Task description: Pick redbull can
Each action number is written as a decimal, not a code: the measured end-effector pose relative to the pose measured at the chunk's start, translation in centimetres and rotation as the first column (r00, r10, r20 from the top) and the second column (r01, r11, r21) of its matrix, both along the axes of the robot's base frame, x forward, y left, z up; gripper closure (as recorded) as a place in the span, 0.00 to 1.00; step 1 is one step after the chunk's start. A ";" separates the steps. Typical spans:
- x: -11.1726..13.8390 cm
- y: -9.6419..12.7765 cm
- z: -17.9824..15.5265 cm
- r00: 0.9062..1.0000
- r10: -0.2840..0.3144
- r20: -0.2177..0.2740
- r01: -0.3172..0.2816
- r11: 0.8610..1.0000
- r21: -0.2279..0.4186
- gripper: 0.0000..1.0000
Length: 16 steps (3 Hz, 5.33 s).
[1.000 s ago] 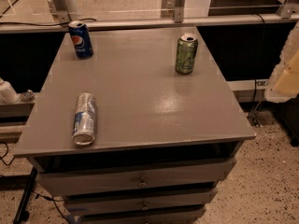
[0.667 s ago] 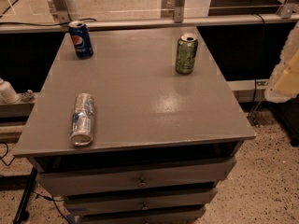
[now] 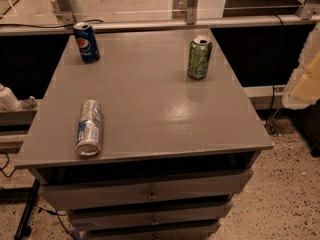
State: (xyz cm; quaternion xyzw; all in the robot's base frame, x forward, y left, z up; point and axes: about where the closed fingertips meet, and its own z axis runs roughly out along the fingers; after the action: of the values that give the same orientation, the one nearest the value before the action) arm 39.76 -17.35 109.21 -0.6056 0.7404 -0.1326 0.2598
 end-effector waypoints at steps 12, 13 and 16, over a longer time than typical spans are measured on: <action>-0.2 6.8 -2.0 0.907 0.420 0.039 -0.419 0.907 -0.036 0.00; -0.2 6.8 -1.9 0.905 0.423 0.041 -0.422 0.906 -0.038 0.00; 11.6 15.4 -4.0 0.622 0.778 0.092 -0.745 0.624 -0.237 0.00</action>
Offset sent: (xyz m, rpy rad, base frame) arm 0.0540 0.2707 -0.0645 0.1738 -0.1673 0.9683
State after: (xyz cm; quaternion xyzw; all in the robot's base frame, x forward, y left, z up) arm 51.34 -2.00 105.19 -0.8678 0.3704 -0.1301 0.3048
